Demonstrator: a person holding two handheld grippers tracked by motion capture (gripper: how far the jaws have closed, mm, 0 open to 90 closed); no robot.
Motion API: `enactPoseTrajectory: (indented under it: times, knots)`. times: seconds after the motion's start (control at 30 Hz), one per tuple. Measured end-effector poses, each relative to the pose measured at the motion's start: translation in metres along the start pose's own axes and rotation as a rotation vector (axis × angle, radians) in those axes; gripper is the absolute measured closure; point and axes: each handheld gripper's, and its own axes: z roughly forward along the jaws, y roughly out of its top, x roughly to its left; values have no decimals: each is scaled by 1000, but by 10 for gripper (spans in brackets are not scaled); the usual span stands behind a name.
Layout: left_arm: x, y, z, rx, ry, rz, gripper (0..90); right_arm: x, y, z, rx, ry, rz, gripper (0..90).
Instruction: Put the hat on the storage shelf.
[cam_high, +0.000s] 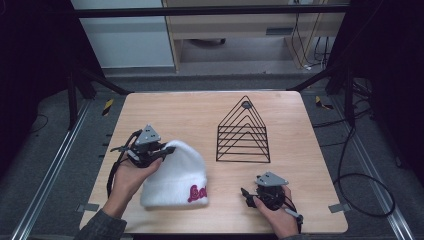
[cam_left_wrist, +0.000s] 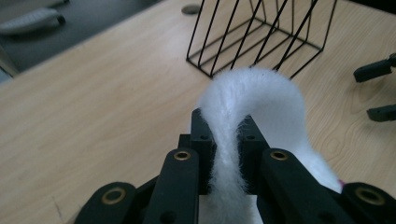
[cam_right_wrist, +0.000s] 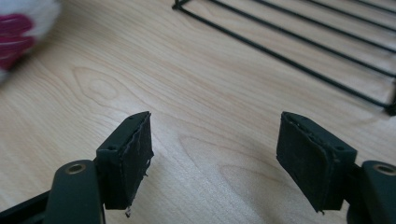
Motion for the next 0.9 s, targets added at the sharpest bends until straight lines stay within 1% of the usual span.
enactPoseTrajectory:
  times: [0.03, 0.1, 0.17, 0.2, 0.23, 0.27, 0.3, 0.4, 0.43, 0.47, 0.5, 0.53, 0.57, 0.6, 0.63, 0.67, 0.7, 0.8, 0.83, 0.87, 0.9]
  knots:
    - [-6, 9, -10, -26, 18, 35, 809, 1, 1, -3, -13, -1, -2, 269]
    - [-11, 21, -20, -62, 38, 63, 809, 1, 4, -8, -29, 2, -12, 273]
    - [-14, 30, -27, -88, 47, 76, 809, 1, 7, -14, -54, -3, -9, 274]
    - [-14, 30, -27, -88, 47, 76, 809, 1, 7, -14, -54, -3, -9, 274]
    - [-15, 36, -30, -101, 47, 88, 809, 1, 11, -20, -80, 1, -2, 274]
    - [-18, 47, -35, -107, 55, 106, 808, 1, 14, -23, -93, 4, 0, 275]
    - [-20, 52, -37, -110, 56, 115, 809, 2, 17, -26, -104, 5, -2, 274]
    - [-22, 66, -42, -125, 63, 135, 808, 3, 25, -35, -130, 14, -9, 267]
    - [-22, 66, -42, -125, 63, 135, 808, 3, 25, -35, -130, 14, -9, 267]
    - [-22, 73, -45, -139, 62, 134, 808, 5, 32, -41, -146, 17, -14, 252]
    - [-21, 82, -49, -149, 62, 145, 808, 6, 35, -44, -153, 15, -18, 250]
    - [-21, 87, -51, -156, 57, 144, 808, 7, 37, -46, -160, 13, -25, 245]
    - [-21, 87, -51, -156, 57, 144, 808, 7, 37, -46, -160, 13, -25, 245]
    - [-20, 98, -56, -170, 41, 149, 808, 9, 44, -53, -181, 17, -30, 221]
    - [-20, 103, -58, -176, 35, 154, 808, 9, 46, -56, -188, 19, -38, 216]
    - [-20, 103, -58, -176, 35, 154, 808, 9, 46, -56, -188, 19, -38, 216]
    - [-23, 115, -62, -194, 29, 168, 808, 11, 54, -64, -220, 30, -46, 208]
    - [-29, 129, -65, -224, 12, 179, 807, 11, 65, -72, -242, 25, -76, 203]
    - [-29, 129, -65, -224, 12, 179, 807, 11, 65, -72, -242, 25, -76, 203]
    - [-30, 136, -65, -241, -8, 173, 807, 8, 72, -77, -250, 22, -91, 204]
    - [-30, 136, -65, -241, -8, 173, 806, 8, 72, -77, -250, 22, -91, 204]
